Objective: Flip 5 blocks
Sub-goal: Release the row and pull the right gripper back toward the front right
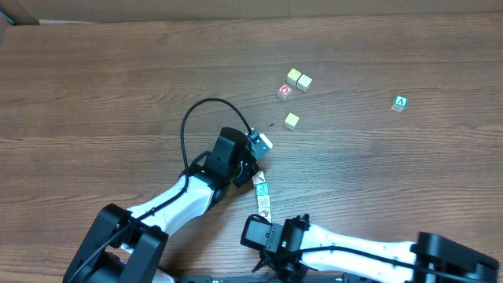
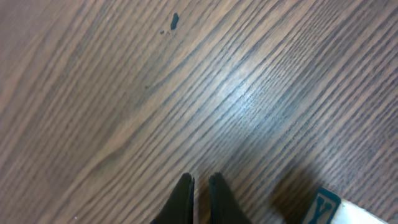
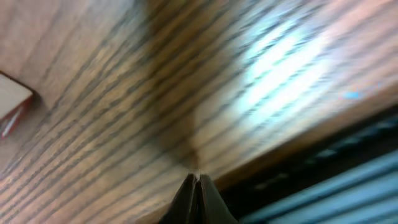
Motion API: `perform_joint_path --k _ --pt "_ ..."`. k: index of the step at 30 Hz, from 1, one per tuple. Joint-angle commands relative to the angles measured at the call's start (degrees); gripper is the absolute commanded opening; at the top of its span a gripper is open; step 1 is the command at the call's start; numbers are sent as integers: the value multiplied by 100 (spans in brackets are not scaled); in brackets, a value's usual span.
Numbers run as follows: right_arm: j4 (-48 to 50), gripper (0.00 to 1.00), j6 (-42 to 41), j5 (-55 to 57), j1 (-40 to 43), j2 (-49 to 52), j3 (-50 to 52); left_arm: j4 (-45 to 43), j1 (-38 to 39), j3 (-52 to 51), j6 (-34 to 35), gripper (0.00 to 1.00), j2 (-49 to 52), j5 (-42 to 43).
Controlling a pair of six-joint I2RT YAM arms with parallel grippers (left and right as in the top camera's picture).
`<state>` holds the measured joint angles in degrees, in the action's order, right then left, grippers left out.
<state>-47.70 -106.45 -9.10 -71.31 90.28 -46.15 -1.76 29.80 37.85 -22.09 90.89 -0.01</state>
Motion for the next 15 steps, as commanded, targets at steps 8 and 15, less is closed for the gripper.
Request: perform_joint_path --k 8,15 --pt "-1008 4 83 739 -31 -1141 7 798 -105 -48 1303 4 55 -13" --pt "-1058 4 647 758 -31 -1266 7 1097 -105 -48 1851 4 48 234"
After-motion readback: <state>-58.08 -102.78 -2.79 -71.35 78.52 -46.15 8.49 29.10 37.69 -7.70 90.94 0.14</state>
